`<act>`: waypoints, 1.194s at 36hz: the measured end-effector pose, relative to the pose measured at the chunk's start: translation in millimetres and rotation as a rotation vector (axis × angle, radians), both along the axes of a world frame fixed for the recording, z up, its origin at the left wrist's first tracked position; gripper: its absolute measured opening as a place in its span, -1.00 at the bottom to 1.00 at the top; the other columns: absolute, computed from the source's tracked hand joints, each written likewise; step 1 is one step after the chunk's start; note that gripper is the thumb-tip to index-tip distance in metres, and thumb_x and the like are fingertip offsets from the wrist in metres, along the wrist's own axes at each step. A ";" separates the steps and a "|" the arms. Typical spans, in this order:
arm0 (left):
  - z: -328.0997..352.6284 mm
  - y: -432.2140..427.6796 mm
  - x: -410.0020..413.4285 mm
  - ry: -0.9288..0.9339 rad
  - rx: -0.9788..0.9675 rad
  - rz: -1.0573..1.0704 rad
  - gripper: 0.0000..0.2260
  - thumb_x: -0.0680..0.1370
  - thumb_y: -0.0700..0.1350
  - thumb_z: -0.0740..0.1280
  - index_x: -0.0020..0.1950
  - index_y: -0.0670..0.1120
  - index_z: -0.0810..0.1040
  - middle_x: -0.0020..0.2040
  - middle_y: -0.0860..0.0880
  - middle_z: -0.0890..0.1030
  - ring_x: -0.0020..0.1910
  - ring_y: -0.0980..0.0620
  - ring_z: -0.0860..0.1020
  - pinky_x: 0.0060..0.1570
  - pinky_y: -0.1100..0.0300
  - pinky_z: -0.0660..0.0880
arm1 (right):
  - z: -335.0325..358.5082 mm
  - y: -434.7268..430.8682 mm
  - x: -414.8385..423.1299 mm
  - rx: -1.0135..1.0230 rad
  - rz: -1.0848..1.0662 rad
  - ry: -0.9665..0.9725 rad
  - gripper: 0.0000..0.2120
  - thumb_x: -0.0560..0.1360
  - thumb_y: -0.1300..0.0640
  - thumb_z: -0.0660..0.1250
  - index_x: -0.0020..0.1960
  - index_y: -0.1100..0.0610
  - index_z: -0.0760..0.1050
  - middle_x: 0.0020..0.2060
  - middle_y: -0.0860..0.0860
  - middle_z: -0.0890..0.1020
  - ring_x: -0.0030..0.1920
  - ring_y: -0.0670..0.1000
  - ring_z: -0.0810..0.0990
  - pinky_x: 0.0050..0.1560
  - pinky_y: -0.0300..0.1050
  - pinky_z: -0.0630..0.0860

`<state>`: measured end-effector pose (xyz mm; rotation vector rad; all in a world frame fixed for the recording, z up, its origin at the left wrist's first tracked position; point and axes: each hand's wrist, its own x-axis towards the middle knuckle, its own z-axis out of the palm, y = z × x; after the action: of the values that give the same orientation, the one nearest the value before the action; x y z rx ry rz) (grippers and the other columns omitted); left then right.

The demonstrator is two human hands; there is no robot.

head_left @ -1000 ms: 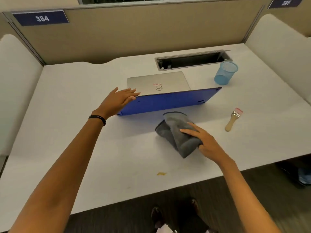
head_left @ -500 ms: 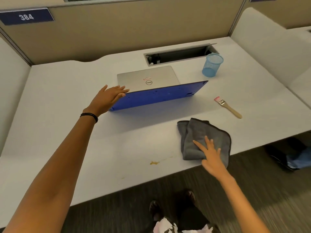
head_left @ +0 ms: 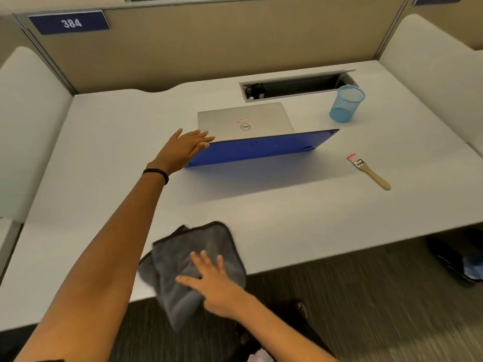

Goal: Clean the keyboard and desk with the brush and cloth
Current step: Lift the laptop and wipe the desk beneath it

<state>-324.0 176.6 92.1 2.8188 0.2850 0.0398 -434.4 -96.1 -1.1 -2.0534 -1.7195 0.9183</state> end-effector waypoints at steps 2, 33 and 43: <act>2.0 0.1 1.6 0.013 -0.001 0.001 -0.61 0.66 0.03 -0.03 0.47 0.03 0.30 0.49 -0.02 0.26 0.50 0.00 0.15 0.46 -0.01 -0.10 | -2.0 18.9 -26.2 0.005 0.180 0.055 -0.34 0.48 0.41 0.10 0.49 -0.03 0.12 0.51 0.10 -0.19 0.47 0.15 -0.32 0.38 0.24 -0.38; 3.9 2.8 1.7 0.009 0.020 0.000 -0.60 0.66 0.03 -0.04 0.47 0.02 0.29 0.50 -0.03 0.25 0.50 -0.01 0.14 0.46 0.02 -0.09 | 61.1 -130.6 198.8 0.497 -0.827 0.039 -0.49 0.40 0.07 0.05 0.35 -0.06 0.32 0.38 0.15 0.32 0.36 0.06 0.30 0.36 -0.19 0.25; 4.5 4.2 2.1 0.013 0.008 -0.006 -0.50 0.59 0.12 -0.11 0.47 0.03 0.30 0.49 -0.02 0.27 0.50 0.00 0.16 0.46 0.02 -0.07 | -20.1 -161.6 248.5 0.021 -1.096 -0.167 -0.42 0.54 0.13 0.22 0.47 -0.13 0.09 0.48 0.16 0.14 0.49 0.21 -0.01 0.37 0.43 -0.05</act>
<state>-321.9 180.8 96.6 2.8284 0.2798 0.0216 -185.9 -257.7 -21.2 -2.5633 -0.4147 0.3502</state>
